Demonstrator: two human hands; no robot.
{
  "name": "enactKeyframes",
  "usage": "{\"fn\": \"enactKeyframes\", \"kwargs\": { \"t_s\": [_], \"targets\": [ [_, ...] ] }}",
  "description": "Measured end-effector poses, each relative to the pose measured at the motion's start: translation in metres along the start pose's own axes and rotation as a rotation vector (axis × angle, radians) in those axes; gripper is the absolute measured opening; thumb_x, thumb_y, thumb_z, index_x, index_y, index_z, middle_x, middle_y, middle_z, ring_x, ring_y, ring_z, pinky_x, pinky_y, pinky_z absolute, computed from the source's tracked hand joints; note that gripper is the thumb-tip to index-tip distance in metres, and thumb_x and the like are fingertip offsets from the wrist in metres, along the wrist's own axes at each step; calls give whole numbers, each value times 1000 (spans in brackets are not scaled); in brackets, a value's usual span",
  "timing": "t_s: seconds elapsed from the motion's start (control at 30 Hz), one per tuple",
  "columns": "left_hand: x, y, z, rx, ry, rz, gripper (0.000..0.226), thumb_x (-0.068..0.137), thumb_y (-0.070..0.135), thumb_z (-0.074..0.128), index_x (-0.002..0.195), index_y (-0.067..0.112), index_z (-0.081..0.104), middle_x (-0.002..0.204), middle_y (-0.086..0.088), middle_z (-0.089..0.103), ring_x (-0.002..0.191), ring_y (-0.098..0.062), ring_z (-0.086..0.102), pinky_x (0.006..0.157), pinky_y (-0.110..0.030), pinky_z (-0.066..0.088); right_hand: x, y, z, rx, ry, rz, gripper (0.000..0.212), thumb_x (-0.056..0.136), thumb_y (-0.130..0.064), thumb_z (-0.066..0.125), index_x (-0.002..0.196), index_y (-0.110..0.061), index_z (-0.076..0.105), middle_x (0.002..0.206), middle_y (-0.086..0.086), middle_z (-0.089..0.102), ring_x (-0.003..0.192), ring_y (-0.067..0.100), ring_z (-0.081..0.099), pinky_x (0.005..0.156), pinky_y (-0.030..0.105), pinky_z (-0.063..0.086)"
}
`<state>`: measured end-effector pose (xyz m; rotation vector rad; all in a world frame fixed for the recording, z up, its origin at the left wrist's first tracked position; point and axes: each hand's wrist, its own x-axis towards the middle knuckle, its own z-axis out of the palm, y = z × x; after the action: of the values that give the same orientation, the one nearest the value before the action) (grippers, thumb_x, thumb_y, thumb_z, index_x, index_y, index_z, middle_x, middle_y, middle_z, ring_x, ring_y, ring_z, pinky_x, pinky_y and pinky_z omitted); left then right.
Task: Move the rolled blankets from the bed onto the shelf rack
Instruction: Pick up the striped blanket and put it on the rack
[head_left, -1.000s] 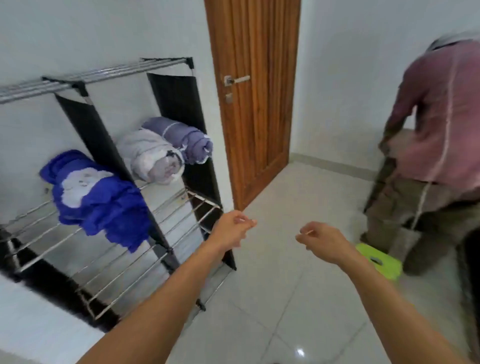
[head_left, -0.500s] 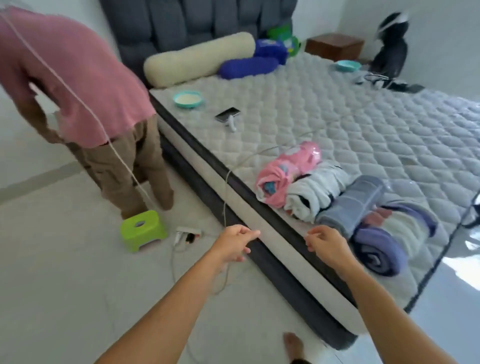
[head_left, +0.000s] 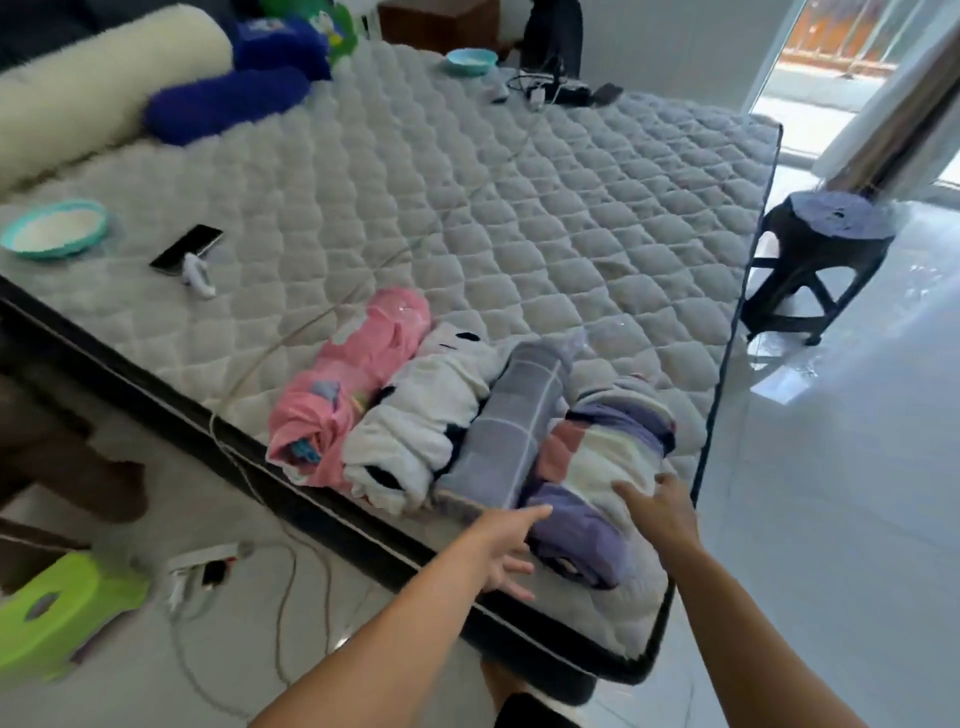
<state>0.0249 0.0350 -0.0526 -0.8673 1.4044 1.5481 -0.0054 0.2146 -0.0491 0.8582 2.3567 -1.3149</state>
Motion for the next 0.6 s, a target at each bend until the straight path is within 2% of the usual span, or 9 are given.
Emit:
{"fn": "enactKeyframes", "kwargs": {
  "t_s": [0.1,0.23,0.27,0.37,0.47,0.53,0.6],
  "targets": [
    [22,7,20,-45,-8,-113,75,86,46,62,147,19,27,153,-15,30,135,-35,38,95,-61,44,27,7,-5,195,-118,170,64,77,-35,76,129,-6,52,124,10,59,114,33,56,86,37,44],
    [46,19,26,-87,29,-205,80,81,49,67,144,16,29,149,-16,31,128,-36,45,91,-62,48,59,29,11,330,-267,366,106,43,-64,84,132,-18,51,126,2,60,113,28,57,88,42,49],
    [52,20,26,-97,33,-218,80,81,49,67,143,16,30,149,-16,32,127,-37,46,90,-62,48,63,34,17,367,-289,389,105,40,-65,84,130,-21,53,125,1,62,112,28,58,90,43,50],
    [60,22,27,-103,36,-226,71,83,44,68,140,16,35,145,-14,37,124,-35,49,86,-59,48,67,35,27,461,-299,378,83,53,-53,84,125,-21,59,118,2,68,107,26,63,88,40,51],
    [59,21,24,-98,23,-198,48,87,34,61,128,14,48,125,-15,50,100,-30,57,86,-54,51,65,31,30,487,-272,367,73,55,-42,83,119,-14,62,109,7,72,99,27,67,79,38,55],
    [53,23,18,-96,20,-159,35,87,29,56,119,14,53,111,-14,55,85,-26,59,83,-50,52,62,25,31,495,-253,366,66,59,-37,81,117,-9,62,107,11,70,97,29,66,79,38,55],
    [43,27,12,-99,19,-126,28,89,28,53,113,14,53,100,-12,56,79,-25,60,81,-48,52,56,17,32,489,-217,355,63,61,-37,79,114,-8,61,107,13,69,97,31,65,82,40,55]
  ]
}}
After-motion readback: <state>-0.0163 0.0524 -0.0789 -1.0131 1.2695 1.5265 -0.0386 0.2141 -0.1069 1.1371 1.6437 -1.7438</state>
